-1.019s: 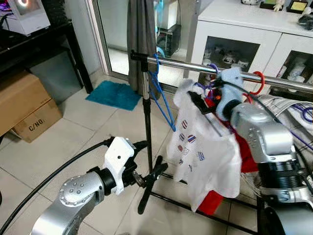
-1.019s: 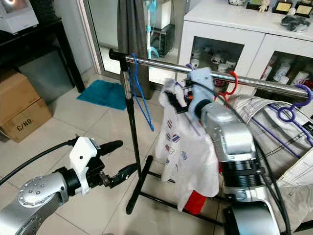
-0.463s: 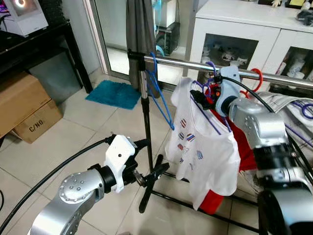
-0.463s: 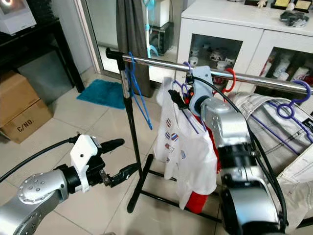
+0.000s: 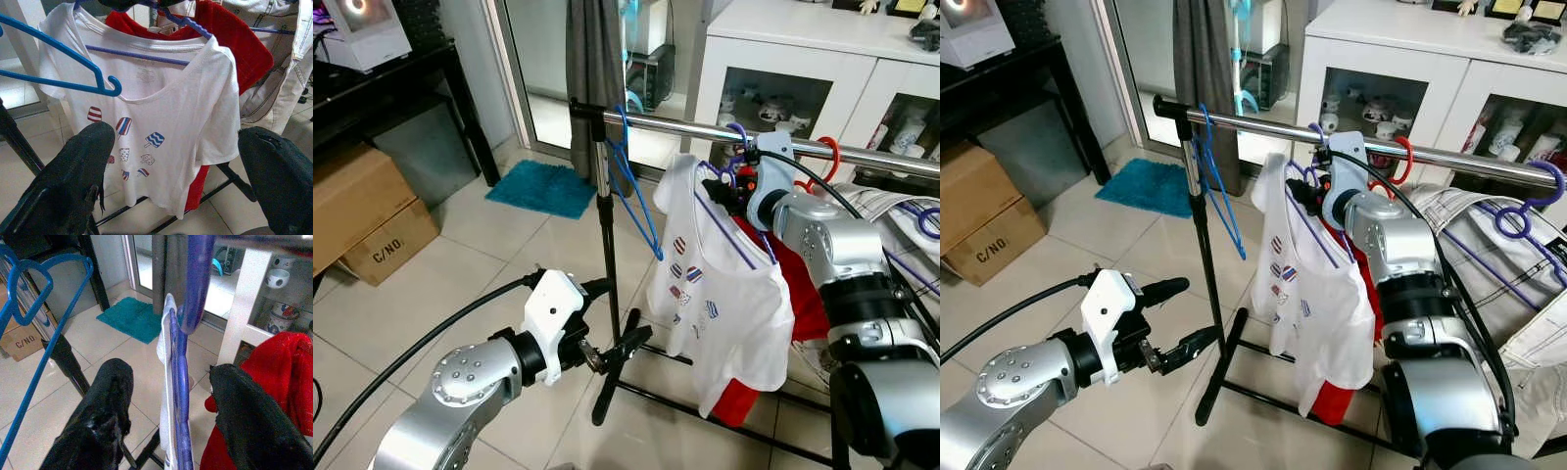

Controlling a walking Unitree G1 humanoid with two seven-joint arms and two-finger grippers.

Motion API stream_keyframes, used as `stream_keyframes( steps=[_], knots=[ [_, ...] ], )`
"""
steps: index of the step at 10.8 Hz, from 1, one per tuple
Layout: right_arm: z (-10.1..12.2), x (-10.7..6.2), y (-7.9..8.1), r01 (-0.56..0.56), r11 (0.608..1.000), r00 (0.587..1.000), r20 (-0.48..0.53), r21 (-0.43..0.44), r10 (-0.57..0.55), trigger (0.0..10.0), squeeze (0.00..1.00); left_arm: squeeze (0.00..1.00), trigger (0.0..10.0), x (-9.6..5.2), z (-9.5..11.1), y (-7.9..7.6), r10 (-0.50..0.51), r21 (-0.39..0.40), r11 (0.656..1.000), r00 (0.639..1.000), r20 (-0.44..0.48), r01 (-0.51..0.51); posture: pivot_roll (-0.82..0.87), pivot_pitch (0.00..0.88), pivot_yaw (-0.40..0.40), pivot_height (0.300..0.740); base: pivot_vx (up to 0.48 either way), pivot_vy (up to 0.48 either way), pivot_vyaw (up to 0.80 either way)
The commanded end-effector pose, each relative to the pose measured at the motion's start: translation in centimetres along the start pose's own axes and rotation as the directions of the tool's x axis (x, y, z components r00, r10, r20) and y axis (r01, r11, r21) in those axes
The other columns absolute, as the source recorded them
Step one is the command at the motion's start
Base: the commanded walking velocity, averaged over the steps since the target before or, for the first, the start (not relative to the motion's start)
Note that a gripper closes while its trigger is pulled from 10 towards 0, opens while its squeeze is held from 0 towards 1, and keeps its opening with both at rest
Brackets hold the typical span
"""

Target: Hang hanger

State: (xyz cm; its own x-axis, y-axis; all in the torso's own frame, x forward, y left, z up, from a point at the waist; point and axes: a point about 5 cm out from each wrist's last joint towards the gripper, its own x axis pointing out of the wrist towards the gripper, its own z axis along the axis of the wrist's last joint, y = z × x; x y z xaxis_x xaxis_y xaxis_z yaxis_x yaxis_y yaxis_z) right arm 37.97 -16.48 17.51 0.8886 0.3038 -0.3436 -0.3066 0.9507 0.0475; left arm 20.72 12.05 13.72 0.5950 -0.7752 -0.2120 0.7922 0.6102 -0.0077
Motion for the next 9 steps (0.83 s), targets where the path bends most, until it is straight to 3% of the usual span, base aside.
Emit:
stream_keyframes(
  steps=[1, 9],
  knots=[
    [0.94, 0.11, -0.07, -0.006, 1.000, 1.000, 0.030, 0.002, 0.006, 0.0, 0.00, 0.52, 10.0, 0.02, -0.15, 0.11, -0.010, -0.004, 1.000, 1.000, -0.012, 0.010, -0.07, 0.000, 0.052, 0.740, 0.000, 0.000, 0.00],
    [0.93, 0.18, 0.12, -0.030, 1.000, 0.999, 0.035, -0.001, 0.030, 0.0, 0.00, 0.51, 10.0, 0.20, -0.40, 0.17, -0.020, 0.001, 1.000, 1.000, -0.012, 0.020, -0.08, 0.000, 0.059, 0.740, 0.000, 0.000, 0.00]
  ],
)
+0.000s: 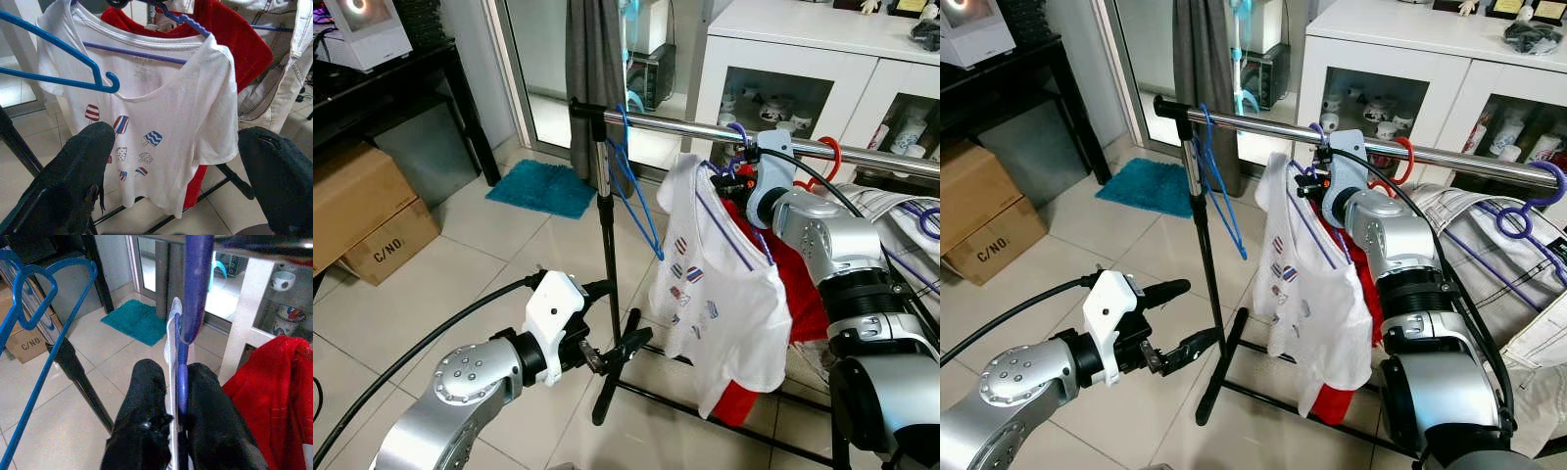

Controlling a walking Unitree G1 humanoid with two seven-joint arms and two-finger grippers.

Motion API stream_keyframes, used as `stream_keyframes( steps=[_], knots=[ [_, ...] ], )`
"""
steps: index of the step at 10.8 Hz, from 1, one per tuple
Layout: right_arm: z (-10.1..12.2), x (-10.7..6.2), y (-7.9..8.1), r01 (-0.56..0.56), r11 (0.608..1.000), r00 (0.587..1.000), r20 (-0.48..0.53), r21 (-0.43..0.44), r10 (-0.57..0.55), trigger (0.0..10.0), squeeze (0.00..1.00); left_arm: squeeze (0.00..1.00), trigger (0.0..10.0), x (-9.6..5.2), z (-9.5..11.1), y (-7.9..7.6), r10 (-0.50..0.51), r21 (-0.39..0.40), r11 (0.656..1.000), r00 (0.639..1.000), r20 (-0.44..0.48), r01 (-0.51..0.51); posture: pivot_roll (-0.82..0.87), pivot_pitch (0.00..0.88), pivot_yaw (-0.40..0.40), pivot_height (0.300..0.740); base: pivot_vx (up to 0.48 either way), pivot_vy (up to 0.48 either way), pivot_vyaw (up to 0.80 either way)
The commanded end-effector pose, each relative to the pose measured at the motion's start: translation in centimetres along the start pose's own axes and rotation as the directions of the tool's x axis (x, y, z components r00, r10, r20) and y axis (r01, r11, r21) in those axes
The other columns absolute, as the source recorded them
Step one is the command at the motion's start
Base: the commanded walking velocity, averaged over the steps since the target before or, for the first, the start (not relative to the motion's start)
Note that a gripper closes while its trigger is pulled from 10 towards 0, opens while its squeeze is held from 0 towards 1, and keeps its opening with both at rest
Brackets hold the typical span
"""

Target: Hang hanger

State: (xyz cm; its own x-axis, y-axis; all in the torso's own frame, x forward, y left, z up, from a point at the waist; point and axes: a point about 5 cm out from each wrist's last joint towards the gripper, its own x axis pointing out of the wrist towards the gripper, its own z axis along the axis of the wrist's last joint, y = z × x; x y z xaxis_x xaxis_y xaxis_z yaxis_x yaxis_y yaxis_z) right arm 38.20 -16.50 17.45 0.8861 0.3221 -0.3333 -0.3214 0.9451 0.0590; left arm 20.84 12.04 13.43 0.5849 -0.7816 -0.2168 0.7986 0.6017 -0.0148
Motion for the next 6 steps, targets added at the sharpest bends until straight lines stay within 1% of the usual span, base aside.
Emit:
stream_keyframes(
  steps=[1, 6],
  knots=[
    [0.98, -0.08, 0.29, -0.019, 1.000, 0.999, 0.028, -0.010, 0.019, 0.0, 0.00, 0.51, 10.0, 0.14, -0.14, 0.15, -0.006, 0.008, 1.000, 1.000, -0.004, 0.006, -0.08, 0.000, 0.059, 0.740, 0.000, 0.000, 0.00],
    [1.09, -0.32, 0.50, -0.030, 0.999, 0.999, 0.042, -0.021, 0.031, 0.0, 0.00, 0.51, 10.0, 0.27, -0.13, 0.37, 0.015, 0.011, 1.000, 1.000, 0.004, -0.015, -0.08, 0.000, 0.057, 0.740, 0.000, 0.000, 0.00]
  ],
)
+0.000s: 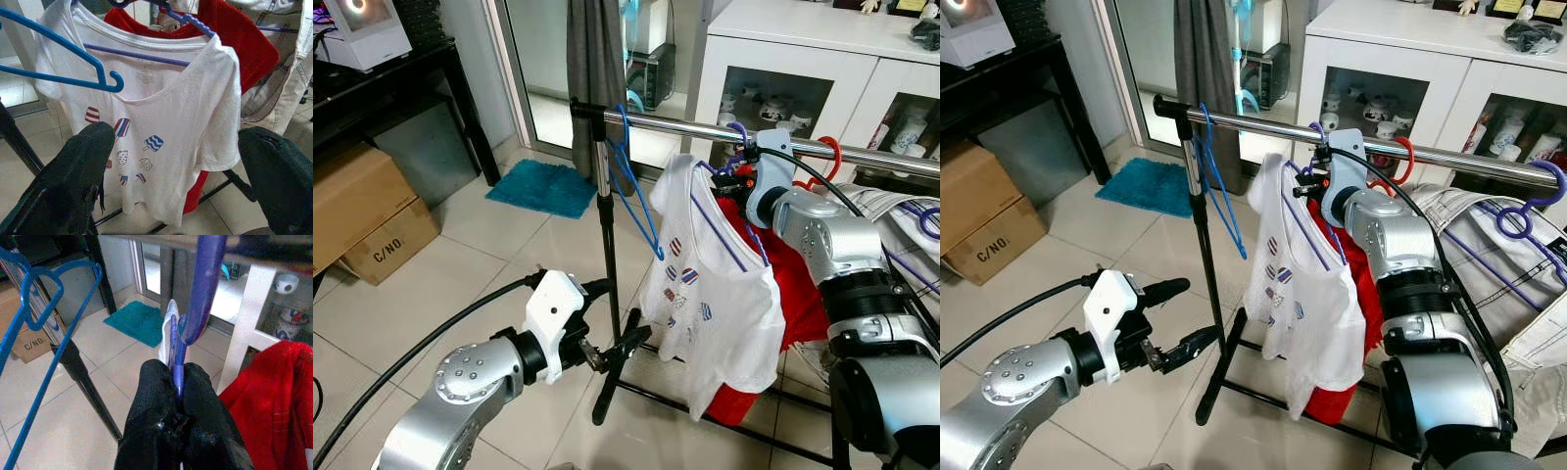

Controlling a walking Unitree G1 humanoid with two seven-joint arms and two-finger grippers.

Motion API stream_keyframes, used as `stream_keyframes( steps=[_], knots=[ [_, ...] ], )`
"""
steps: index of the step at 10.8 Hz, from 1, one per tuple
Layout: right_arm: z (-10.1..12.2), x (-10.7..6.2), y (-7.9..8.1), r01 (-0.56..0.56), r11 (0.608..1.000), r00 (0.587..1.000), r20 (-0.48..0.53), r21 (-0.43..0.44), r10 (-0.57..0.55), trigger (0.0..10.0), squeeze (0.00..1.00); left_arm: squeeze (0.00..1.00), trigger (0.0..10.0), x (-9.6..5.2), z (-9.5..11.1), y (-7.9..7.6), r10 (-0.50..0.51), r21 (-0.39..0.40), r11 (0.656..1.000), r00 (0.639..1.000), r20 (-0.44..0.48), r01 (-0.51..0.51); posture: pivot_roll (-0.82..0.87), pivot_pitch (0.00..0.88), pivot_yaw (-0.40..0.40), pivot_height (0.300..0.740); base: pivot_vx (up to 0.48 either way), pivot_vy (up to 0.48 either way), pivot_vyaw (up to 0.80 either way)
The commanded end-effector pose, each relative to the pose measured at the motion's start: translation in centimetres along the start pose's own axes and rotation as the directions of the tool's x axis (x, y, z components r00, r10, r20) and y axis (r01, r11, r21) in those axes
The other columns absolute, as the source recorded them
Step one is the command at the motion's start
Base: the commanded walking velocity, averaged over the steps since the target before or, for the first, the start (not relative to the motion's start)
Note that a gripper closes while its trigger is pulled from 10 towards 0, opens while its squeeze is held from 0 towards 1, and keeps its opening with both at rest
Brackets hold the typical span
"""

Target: Hang hanger

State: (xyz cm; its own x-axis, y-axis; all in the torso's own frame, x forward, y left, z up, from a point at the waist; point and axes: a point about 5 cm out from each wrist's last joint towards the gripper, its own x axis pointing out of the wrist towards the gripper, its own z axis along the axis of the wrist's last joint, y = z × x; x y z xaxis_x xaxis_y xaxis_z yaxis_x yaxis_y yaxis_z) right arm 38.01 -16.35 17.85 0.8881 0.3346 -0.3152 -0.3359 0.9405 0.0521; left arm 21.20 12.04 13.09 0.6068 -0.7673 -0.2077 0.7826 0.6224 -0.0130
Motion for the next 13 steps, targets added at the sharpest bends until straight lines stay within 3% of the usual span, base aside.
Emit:
stream_keyframes(
  steps=[1, 3, 4, 7, 9, 13],
  knots=[
    [1.4, -0.5, 0.2, -0.006, 0.999, 0.998, 0.063, -0.035, 0.008, 0.0, 0.00, 0.41, 10.0, 0.3, 0.2, 0.6, 0.060, 0.029, 0.998, 0.998, 0.000, -0.060, -0.08, 0.000, 0.050, 0.740, 0.000, 0.000, 0.00],
    [2.3, -2.2, -0.1, 0.030, 0.998, 0.991, 0.131, -0.063, -0.021, 0.0, 0.00, 0.25, 10.0, 0.8, 1.0, 1.7, 0.208, 0.019, 0.977, 0.976, 0.069, -0.210, -0.08, 0.000, 0.045, 0.740, 0.000, 0.000, 0.00],
    [1.9, -3.7, 0.3, 0.036, 0.996, 0.988, 0.156, -0.076, -0.024, 0.0, 0.00, 0.09, 10.0, 1.0, 1.1, 1.9, 0.260, 0.010, 0.965, 0.961, 0.089, -0.262, -0.10, 0.000, 0.053, 0.740, 0.000, 0.000, 0.00],
    [-1.5, -5.8, 2.9, 0.067, 0.995, 0.982, 0.184, -0.072, -0.053, 0.0, 0.00, 0.05, 10.0, 1.3, 1.0, 1.9, 0.341, -0.047, 0.940, 0.934, 0.109, -0.337, -0.11, 0.000, 0.068, 0.740, 0.000, 0.000, 0.00],
    [-3.0, -6.7, 4.8, 0.003, 0.999, 0.977, 0.214, -0.036, 0.005, 0.0, 0.00, 0.05, 10.0, 0.8, 0.3, 1.7, 0.362, -0.065, 0.932, 0.928, 0.086, -0.357, -0.11, 0.000, 0.069, 0.740, 0.000, 0.000, 0.00],
    [-5.0, -7.5, 5.0, 0.022, 1.000, 0.981, 0.191, -0.006, -0.020, 0.0, 0.00, 0.05, 10.0, 0.1, -0.2, 1.8, 0.412, -0.077, 0.910, 0.909, 0.064, -0.407, -0.10, 0.000, 0.055, 0.740, 0.000, 0.000, 0.00]
  ],
)
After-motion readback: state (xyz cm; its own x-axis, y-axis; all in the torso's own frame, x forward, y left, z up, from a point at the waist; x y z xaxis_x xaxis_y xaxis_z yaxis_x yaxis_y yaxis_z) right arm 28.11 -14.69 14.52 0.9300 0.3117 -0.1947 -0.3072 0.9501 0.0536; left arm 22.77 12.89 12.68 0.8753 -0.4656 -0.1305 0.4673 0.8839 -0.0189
